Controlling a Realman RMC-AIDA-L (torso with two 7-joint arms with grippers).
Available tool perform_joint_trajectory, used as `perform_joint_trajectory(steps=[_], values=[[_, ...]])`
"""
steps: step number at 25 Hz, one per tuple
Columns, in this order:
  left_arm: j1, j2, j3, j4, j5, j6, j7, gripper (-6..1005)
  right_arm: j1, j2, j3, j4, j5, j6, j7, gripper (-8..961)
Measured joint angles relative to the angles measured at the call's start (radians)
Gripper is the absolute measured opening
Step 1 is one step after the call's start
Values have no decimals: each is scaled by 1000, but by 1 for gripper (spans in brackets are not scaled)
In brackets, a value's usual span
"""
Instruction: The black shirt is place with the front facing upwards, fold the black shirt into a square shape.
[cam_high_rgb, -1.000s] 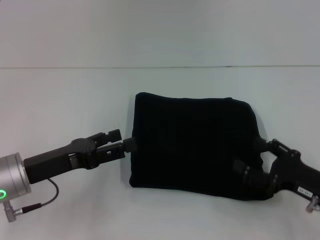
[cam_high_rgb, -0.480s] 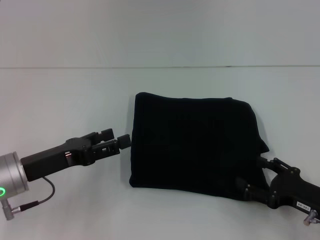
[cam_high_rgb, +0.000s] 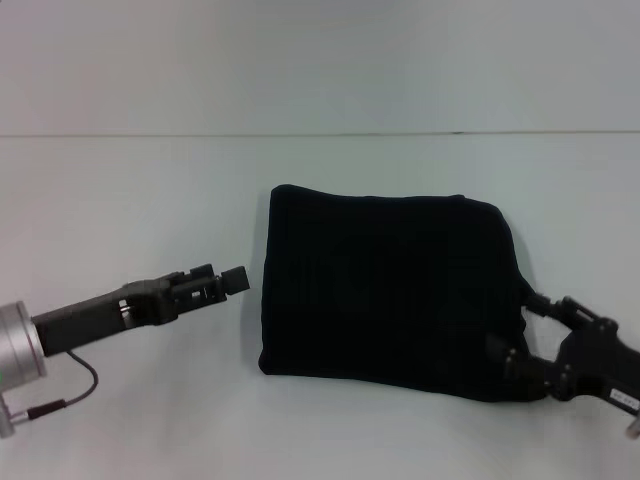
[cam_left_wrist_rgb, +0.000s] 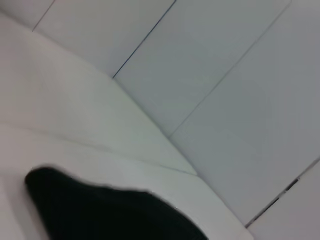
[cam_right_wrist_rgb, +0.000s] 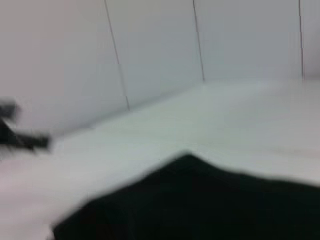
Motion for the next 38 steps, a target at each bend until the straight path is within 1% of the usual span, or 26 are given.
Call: perform_joint_trajectory(steps=[1, 3, 5, 6, 9, 12, 16, 21, 22, 25, 26, 31, 38], values=[[-10, 6, -9, 2, 24, -1, -38, 898, -6, -2, 8, -9, -1, -36, 0, 941], [-41, 21, -24, 5, 86, -13, -169, 896, -23, -5, 11, -37, -14, -115, -3, 941], [-80, 38, -29, 4, 159, -44, -324, 894, -41, -8, 3, -73, -59, -178, -14, 941], [-100, 45, -29, 2, 194, -61, -395, 893, -48, -8, 2, -85, -86, -195, -21, 941], [-151, 61, -24, -13, 277, -106, -514, 890, -68, -7, 5, -101, -161, -216, -36, 941], [-187, 67, -13, -37, 310, -147, -573, 888, -84, -4, 7, -98, -202, -212, -55, 942], [-223, 67, 14, -87, 331, -218, -606, 884, -105, 2, 9, -89, -215, -209, -108, 942], [-263, 62, 36, -126, 336, -235, -605, 879, -110, 2, 11, -87, -216, -208, -107, 942], [-273, 60, 53, -133, 336, -242, -605, 878, -110, 1, 11, -87, -216, -208, -106, 942], [-282, 52, 85, -136, 336, -274, -610, 875, -110, 1, 12, -87, -217, -208, -106, 941], [-288, 45, 97, -137, 337, -296, -612, 874, -111, 1, 12, -87, -217, -207, -106, 941], [-307, 35, 115, -137, 338, -317, -613, 869, -111, 1, 14, -87, -217, -207, -106, 941], [-321, 30, 157, -139, 339, -346, -623, 863, -111, 1, 15, -87, -216, -210, -106, 942]])
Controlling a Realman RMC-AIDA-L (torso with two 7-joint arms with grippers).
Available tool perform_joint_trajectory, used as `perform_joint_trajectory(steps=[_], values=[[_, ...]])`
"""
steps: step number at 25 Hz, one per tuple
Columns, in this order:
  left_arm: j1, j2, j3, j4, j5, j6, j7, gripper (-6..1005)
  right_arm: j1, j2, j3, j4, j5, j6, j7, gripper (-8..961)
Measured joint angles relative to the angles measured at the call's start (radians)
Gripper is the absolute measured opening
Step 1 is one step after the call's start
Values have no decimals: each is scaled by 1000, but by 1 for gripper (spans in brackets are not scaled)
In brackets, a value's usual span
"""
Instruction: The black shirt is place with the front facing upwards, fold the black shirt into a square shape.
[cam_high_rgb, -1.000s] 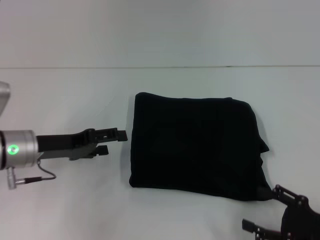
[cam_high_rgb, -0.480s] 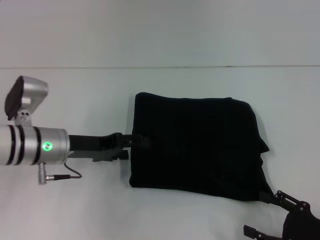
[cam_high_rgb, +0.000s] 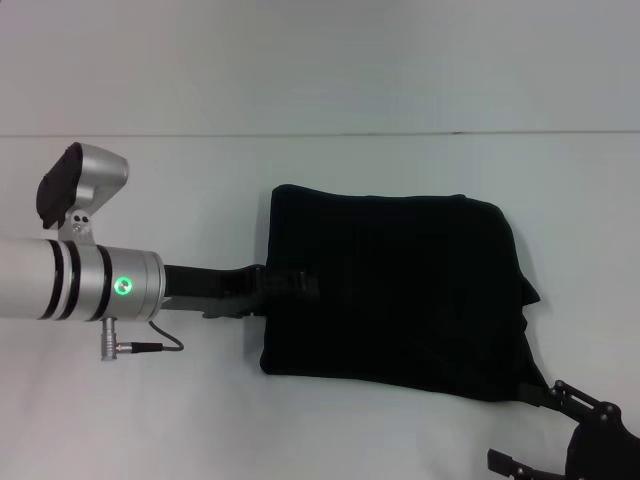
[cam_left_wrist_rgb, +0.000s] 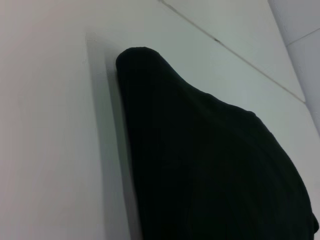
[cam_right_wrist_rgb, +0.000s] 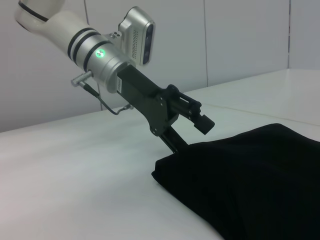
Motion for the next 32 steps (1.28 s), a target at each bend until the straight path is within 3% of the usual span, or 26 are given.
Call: perform_joint_trajectory(steps=[7, 13, 24, 29, 32], values=[[2, -24, 30, 39, 8, -18, 28, 856, 0, 0, 3, 0, 4, -7, 1, 941], [-2, -24, 46, 36, 10, -37, 28, 641, -1, 0, 8, 0, 4, -8, 3, 941], [9, -24, 46, 36, 7, -43, 35, 402, -2, 0, 14, 0, 3, -9, 3, 941], [16, -22, 32, 39, 1, -41, 44, 197, -2, 0, 15, 0, 5, -10, 3, 941], [24, -15, 25, 42, -2, -29, 45, 131, -1, 0, 26, 0, 5, -10, 3, 941]])
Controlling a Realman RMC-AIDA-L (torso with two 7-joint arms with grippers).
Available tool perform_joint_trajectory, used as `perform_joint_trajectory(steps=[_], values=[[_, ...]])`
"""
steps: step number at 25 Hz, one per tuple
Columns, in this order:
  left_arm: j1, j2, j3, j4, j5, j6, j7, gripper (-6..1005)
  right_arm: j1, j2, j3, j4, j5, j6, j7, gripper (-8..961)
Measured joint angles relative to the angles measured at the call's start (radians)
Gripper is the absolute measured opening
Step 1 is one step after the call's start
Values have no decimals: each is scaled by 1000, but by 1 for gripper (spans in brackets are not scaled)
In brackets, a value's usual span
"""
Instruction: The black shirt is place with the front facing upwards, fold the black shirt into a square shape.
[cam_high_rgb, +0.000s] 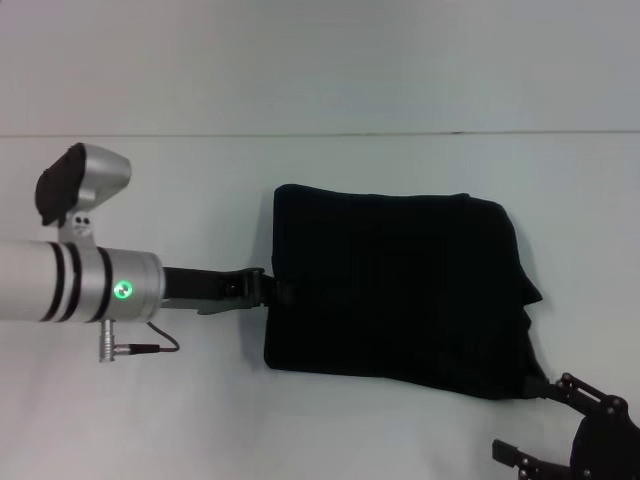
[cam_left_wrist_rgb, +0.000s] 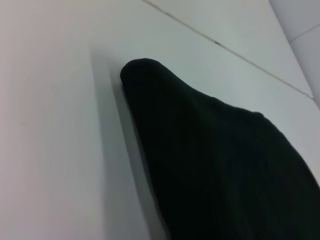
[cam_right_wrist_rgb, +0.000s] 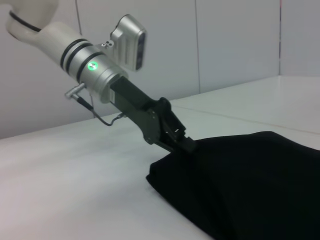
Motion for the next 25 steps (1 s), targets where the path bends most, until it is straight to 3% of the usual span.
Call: perform_joint_trajectory(steps=[11, 16, 20, 25], values=[[117, 42, -183, 87, 8, 96, 46, 122, 16, -1, 35, -8, 0, 0, 0, 942], [166, 32, -242, 91, 3, 154, 95, 120, 19, 0, 47, -10, 0, 4, 0, 942], [190, 18, -252, 85, -22, 167, 115, 119, 24, 1, 60, -5, 0, 5, 0, 942], [203, 16, -253, 94, -50, 186, 131, 125, 27, 2, 64, -4, 1, 3, -1, 942]])
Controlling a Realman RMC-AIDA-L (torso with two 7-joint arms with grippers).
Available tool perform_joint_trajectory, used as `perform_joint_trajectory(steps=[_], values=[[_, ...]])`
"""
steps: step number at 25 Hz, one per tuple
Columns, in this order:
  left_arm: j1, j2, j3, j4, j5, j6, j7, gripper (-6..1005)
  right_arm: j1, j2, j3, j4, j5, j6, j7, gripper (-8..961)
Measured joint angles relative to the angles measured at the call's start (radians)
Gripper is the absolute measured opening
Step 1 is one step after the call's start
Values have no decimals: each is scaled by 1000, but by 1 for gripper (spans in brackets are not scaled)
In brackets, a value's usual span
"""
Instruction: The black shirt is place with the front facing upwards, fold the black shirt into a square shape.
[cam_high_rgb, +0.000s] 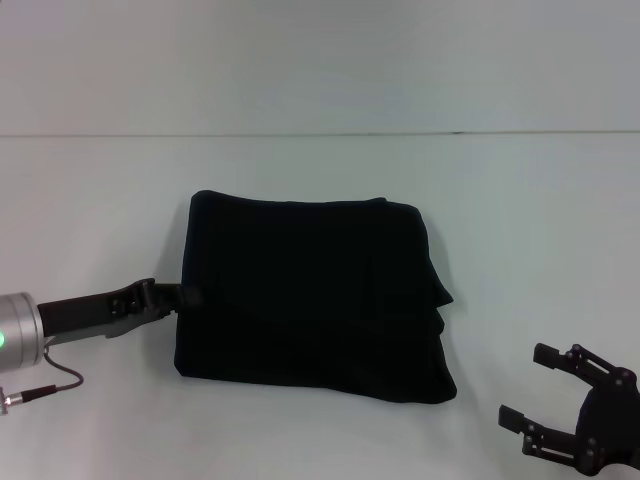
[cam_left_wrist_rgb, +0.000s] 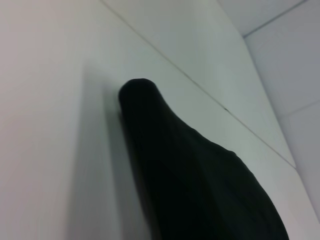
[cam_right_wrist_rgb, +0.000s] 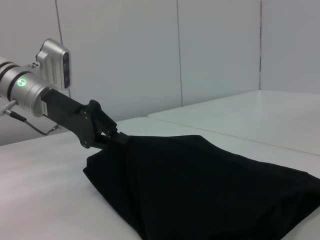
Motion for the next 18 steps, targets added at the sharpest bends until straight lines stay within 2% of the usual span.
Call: perform_joint_trajectory(steps=[4, 9, 13, 15, 18], values=[[6, 0, -38, 6, -12, 54, 65, 132, 1, 1, 1, 1, 0, -1, -3, 942], [29, 0, -100, 15, -60, 129, 144, 312, 5, 2, 13, 2, 1, -2, -6, 941], [50, -1, -133, 71, -66, 199, 240, 470, 14, 4, 26, 7, 13, -9, -9, 941], [68, -9, -148, 110, -80, 249, 362, 552, 26, 5, 29, 29, 38, -14, -33, 941], [112, -38, -150, 164, -106, 332, 626, 616, 35, 6, 28, 51, 46, -15, -68, 941]])
